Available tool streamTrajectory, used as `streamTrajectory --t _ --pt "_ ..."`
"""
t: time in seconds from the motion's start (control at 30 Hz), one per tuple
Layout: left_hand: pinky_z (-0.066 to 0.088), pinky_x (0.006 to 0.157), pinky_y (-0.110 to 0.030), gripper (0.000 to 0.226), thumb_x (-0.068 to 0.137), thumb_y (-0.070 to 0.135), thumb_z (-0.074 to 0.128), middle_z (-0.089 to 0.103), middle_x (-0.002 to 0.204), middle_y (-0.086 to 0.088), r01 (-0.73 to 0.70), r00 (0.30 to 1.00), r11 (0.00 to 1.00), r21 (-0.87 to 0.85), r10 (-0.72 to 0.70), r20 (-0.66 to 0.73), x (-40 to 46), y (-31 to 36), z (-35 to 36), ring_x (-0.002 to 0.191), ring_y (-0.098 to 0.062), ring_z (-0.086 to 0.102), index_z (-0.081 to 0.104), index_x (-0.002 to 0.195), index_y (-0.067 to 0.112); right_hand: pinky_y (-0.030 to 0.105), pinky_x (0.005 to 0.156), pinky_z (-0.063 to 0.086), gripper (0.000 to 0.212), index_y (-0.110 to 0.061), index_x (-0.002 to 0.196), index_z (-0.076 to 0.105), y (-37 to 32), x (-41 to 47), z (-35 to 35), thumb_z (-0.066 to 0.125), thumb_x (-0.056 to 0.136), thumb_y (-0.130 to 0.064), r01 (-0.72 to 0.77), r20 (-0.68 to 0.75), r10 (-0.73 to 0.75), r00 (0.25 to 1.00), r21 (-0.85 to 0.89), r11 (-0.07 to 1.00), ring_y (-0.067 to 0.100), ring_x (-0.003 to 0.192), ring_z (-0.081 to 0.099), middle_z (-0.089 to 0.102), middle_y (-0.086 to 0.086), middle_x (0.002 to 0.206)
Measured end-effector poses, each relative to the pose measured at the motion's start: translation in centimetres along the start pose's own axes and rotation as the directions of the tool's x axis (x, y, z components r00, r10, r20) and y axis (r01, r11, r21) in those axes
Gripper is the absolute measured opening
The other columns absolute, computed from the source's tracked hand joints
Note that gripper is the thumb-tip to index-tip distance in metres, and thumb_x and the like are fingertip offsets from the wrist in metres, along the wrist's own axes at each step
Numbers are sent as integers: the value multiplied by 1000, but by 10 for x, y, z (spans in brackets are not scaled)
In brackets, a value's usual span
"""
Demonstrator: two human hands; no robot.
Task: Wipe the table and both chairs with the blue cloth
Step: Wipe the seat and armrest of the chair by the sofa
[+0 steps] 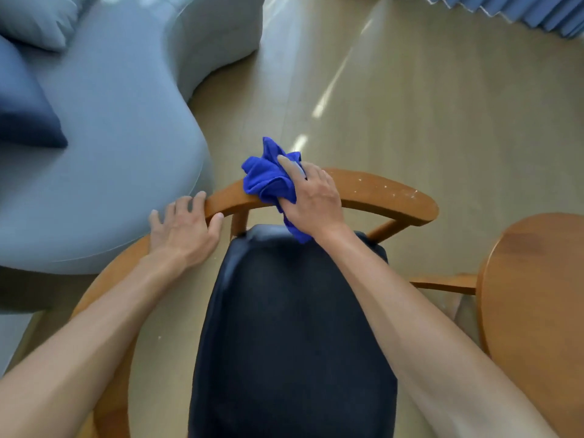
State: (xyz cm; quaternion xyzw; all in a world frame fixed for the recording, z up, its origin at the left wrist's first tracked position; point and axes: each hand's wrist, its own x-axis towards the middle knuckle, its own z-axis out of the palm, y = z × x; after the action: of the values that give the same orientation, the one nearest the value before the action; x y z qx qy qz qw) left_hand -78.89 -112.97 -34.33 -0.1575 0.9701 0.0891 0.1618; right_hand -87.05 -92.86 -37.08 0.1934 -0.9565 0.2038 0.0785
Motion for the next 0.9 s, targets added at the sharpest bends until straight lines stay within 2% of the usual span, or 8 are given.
streamTrajectory --t 0.2,0.33,0.43,0.47,0.53,0.7,0.8,0.9 --pt "28 105 -59 68 93 61 7 42 142 -14 23 999 994 110 -28 42 23 19 8 128 -35 40 20 146 20 41 93 39 50 -23 131 54 120 -47 -71 63 82 -31 -399 -120 388 914 -81 914 33 105 47 52 12 114" --pt "32 103 -58 68 92 61 5 40 140 -14 17 999 991 135 -21 28 22 21 8 125 -36 42 20 144 19 37 78 44 24 -25 100 59 187 -81 -112 54 78 -34 -745 -66 752 656 103 659 33 94 56 58 6 94" --pt "34 99 -54 65 93 60 7 39 140 -15 5 1000 991 133 -8 16 23 20 8 123 -36 43 22 142 18 32 72 41 13 -22 92 58 195 -78 -131 56 81 -29 -800 -167 831 530 226 556 35 92 61 61 2 86" --pt "34 97 -52 65 93 59 8 39 140 -15 6 1000 991 134 -8 10 24 20 9 122 -36 43 22 142 18 31 72 40 17 -20 98 60 187 -69 -128 58 83 -29 -763 -221 813 539 280 582 34 92 61 63 4 89" --pt "35 95 -50 66 93 59 7 39 140 -15 3 1000 990 139 -4 5 24 20 10 122 -35 43 23 142 18 32 71 42 29 -20 106 63 155 -43 -107 62 80 -32 -664 -290 700 652 226 712 34 89 60 66 9 94" --pt "37 90 -49 66 93 59 9 43 138 -16 4 1000 988 152 -1 -24 27 16 13 119 -37 45 28 141 17 46 93 40 57 -21 118 59 5 11 -4 63 72 -53 -360 -99 355 930 -49 931 37 106 51 57 15 113" --pt "36 90 -48 62 94 57 16 44 138 -16 10 1000 991 131 -7 -23 27 16 13 120 -37 45 31 141 17 52 105 33 60 -22 122 56 -42 19 21 59 76 -62 -197 17 200 980 -112 974 38 116 48 57 14 119" --pt "38 89 -49 64 94 57 16 46 136 -16 5 999 991 134 0 -39 25 16 11 118 -37 46 32 140 16 46 97 39 53 -20 117 61 -11 16 9 69 73 -47 -128 -28 127 992 -56 990 35 99 56 61 12 103"
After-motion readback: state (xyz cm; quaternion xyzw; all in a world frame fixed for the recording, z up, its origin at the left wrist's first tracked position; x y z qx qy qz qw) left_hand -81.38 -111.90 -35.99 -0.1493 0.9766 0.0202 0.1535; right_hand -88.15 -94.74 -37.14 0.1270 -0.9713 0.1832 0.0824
